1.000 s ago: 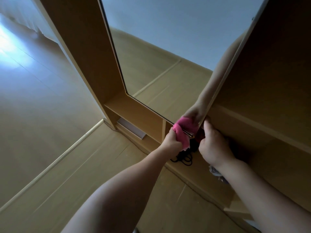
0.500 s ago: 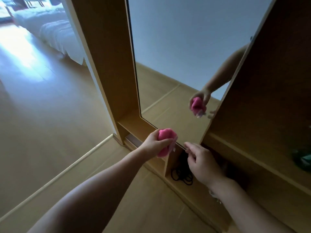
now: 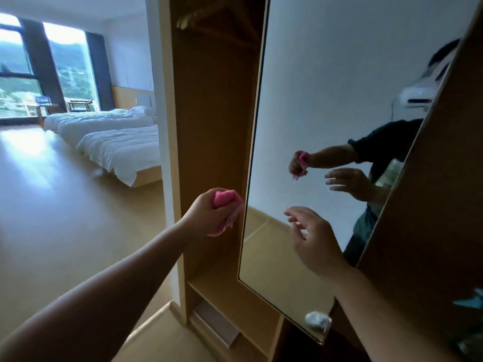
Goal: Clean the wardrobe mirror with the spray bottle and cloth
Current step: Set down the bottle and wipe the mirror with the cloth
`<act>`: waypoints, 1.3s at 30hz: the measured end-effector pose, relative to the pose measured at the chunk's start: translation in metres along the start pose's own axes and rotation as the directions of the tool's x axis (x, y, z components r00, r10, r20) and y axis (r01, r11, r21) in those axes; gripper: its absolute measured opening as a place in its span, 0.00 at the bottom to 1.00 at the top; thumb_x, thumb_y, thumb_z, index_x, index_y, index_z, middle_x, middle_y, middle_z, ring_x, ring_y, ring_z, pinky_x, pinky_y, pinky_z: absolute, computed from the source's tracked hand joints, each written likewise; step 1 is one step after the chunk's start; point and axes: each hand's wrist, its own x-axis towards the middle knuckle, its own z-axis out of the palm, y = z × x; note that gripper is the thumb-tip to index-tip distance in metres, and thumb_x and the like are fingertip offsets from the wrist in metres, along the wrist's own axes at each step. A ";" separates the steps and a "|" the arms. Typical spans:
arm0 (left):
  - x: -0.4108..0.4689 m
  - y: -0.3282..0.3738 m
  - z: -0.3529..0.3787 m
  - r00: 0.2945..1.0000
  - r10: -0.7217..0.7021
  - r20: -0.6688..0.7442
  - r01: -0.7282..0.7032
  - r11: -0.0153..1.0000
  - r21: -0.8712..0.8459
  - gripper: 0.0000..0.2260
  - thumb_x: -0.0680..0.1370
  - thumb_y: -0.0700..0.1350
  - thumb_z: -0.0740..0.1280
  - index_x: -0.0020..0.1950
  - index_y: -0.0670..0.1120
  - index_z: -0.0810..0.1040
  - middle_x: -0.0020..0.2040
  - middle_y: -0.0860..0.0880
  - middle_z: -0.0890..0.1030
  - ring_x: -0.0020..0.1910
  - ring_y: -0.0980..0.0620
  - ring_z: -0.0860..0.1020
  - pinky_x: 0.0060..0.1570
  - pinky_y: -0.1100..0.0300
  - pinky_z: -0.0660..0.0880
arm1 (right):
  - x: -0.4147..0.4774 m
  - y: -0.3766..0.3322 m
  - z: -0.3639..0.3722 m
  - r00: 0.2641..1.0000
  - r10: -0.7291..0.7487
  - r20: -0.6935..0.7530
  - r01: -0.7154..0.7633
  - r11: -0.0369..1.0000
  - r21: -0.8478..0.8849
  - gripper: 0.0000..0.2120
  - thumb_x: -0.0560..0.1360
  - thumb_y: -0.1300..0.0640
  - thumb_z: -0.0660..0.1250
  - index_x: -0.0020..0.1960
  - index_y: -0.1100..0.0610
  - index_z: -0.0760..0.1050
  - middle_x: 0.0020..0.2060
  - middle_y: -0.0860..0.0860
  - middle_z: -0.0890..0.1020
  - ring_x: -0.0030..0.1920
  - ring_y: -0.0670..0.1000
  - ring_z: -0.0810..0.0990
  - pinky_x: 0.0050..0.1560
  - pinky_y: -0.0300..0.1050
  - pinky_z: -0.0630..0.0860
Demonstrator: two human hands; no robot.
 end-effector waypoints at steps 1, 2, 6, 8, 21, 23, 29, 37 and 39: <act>0.004 0.008 -0.013 0.999 0.032 -0.004 -0.032 0.999 0.017 0.08 0.75 0.46 0.70 0.53 0.46 0.78 0.39 0.47 0.83 0.36 0.47 0.82 0.39 0.52 0.81 | 0.009 -0.007 -0.001 0.999 -0.023 -0.027 0.023 1.000 -0.014 0.14 0.78 0.67 0.62 0.61 0.60 0.78 0.56 0.52 0.82 0.55 0.45 0.78 0.54 0.30 0.73; 0.008 0.016 -0.024 0.998 0.059 -0.009 -0.059 0.998 0.028 0.08 0.76 0.46 0.70 0.53 0.46 0.78 0.39 0.46 0.83 0.36 0.47 0.82 0.39 0.51 0.81 | 0.017 -0.013 -0.003 0.998 -0.043 -0.054 0.041 0.999 -0.029 0.14 0.77 0.67 0.63 0.60 0.60 0.78 0.55 0.52 0.82 0.54 0.44 0.78 0.53 0.29 0.72; 0.027 0.039 -0.051 0.988 0.153 -0.034 -0.151 0.987 0.056 0.07 0.76 0.46 0.70 0.53 0.48 0.78 0.39 0.48 0.83 0.35 0.49 0.82 0.36 0.56 0.80 | 0.046 -0.026 -0.013 0.985 -0.104 -0.139 0.093 0.992 -0.082 0.14 0.75 0.68 0.62 0.58 0.62 0.79 0.53 0.53 0.82 0.51 0.44 0.78 0.52 0.35 0.76; 0.040 0.048 -0.057 0.980 0.193 -0.051 -0.190 0.980 0.050 0.06 0.75 0.45 0.70 0.51 0.50 0.78 0.38 0.50 0.83 0.34 0.51 0.82 0.34 0.60 0.79 | 0.063 -0.031 -0.019 0.979 -0.127 -0.160 0.109 0.987 -0.115 0.15 0.75 0.66 0.60 0.58 0.62 0.79 0.53 0.54 0.82 0.51 0.45 0.79 0.52 0.37 0.76; 0.143 0.100 -0.056 0.927 0.374 0.027 -0.375 0.926 0.049 0.08 0.73 0.50 0.72 0.50 0.53 0.77 0.39 0.44 0.83 0.35 0.46 0.83 0.36 0.54 0.81 | 0.154 -0.021 -0.026 0.936 -0.225 -0.270 0.159 0.957 -0.243 0.14 0.74 0.70 0.62 0.57 0.65 0.79 0.53 0.59 0.83 0.54 0.53 0.81 0.55 0.50 0.80; 0.158 0.107 -0.055 0.913 0.405 0.044 -0.406 0.914 0.019 0.09 0.72 0.51 0.73 0.50 0.53 0.78 0.39 0.42 0.83 0.36 0.40 0.83 0.38 0.47 0.81 | 0.162 -0.019 -0.029 0.930 -0.231 -0.285 0.152 0.949 -0.276 0.15 0.73 0.68 0.61 0.57 0.65 0.80 0.53 0.59 0.83 0.54 0.54 0.81 0.56 0.51 0.79; 0.206 0.129 -0.048 0.827 0.550 0.116 -0.555 0.832 0.008 0.10 0.69 0.57 0.72 0.47 0.58 0.79 0.39 0.56 0.83 0.35 0.57 0.82 0.31 0.67 0.77 | 0.177 -0.011 -0.055 0.907 -0.180 -0.380 0.012 0.915 -0.404 0.13 0.75 0.70 0.61 0.56 0.66 0.79 0.54 0.57 0.80 0.58 0.55 0.78 0.62 0.50 0.75; 0.233 0.141 -0.030 0.689 0.642 0.337 -0.602 0.765 -0.228 0.08 0.69 0.55 0.71 0.48 0.59 0.80 0.41 0.49 0.84 0.35 0.50 0.83 0.32 0.56 0.82 | 0.165 -0.017 -0.084 0.771 -0.163 -0.616 -0.322 0.734 -0.598 0.15 0.77 0.68 0.62 0.63 0.63 0.75 0.62 0.59 0.75 0.63 0.50 0.72 0.64 0.31 0.64; 0.236 0.142 -0.027 0.671 0.644 0.367 -0.603 0.762 -0.237 0.09 0.71 0.54 0.71 0.51 0.57 0.79 0.45 0.48 0.84 0.37 0.43 0.83 0.35 0.46 0.82 | 0.160 -0.014 -0.093 0.748 -0.108 -0.655 -0.438 0.661 -0.610 0.20 0.78 0.63 0.62 0.69 0.60 0.70 0.68 0.58 0.70 0.68 0.53 0.68 0.65 0.37 0.62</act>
